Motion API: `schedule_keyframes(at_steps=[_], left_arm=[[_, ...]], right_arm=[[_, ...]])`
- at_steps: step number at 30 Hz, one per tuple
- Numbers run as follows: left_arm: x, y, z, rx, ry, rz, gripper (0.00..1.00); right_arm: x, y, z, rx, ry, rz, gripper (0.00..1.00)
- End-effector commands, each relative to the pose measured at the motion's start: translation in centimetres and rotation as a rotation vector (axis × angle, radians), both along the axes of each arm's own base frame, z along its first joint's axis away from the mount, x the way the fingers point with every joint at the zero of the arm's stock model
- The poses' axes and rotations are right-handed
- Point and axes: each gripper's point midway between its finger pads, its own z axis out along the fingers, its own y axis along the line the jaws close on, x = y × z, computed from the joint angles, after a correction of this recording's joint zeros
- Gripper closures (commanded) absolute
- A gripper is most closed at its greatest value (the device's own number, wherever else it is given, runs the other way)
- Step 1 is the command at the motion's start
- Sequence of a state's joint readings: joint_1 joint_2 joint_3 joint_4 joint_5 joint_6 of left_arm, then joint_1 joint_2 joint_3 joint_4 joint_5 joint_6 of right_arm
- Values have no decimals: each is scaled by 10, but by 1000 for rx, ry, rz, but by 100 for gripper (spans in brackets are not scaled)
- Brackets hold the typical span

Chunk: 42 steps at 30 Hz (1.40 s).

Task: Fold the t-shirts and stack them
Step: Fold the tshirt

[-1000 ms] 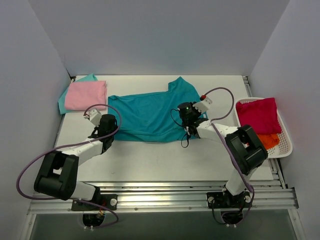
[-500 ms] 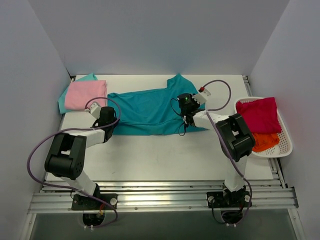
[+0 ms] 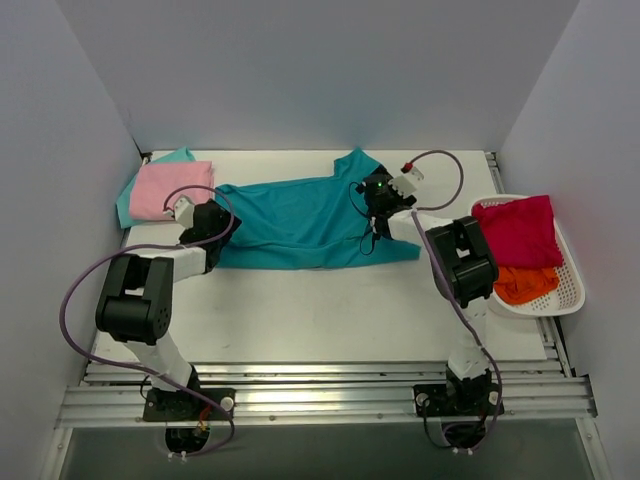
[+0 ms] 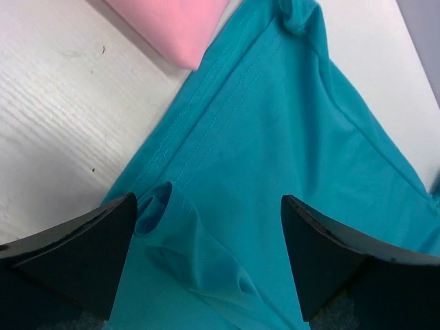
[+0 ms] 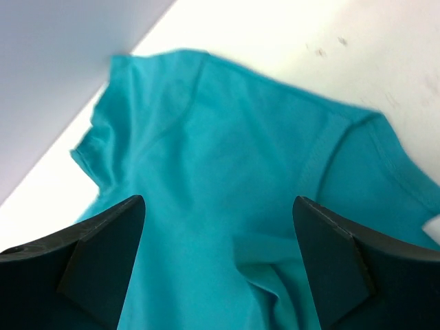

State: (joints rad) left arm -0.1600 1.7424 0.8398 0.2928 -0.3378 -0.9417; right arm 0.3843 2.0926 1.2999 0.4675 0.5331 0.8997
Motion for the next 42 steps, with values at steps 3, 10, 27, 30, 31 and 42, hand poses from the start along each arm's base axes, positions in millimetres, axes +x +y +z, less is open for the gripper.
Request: schedule_keyframes(at_steps=[3,10,27,30,31,42], left_arm=[[24,12,38,-30,-81,14,6],[25,20,75,-11,-134,30,6],[-2,22,82,-15,-166,19,6],[-5,24,83,-9,-168,20,6],[-4,24,83,-10,-172,21,6],[-3,22,72,-24,-162,8,6]], right_arm=[[17,-13,73,-11,-134,-20,15],[-24,-17,111,80,-196,10,17],[-79,62,30,201,-34,229,81],[-82,63,20,202,-11,224,74],[-84,63,19,201,-3,225,68],[-105,51,18,130,34,186,55]])
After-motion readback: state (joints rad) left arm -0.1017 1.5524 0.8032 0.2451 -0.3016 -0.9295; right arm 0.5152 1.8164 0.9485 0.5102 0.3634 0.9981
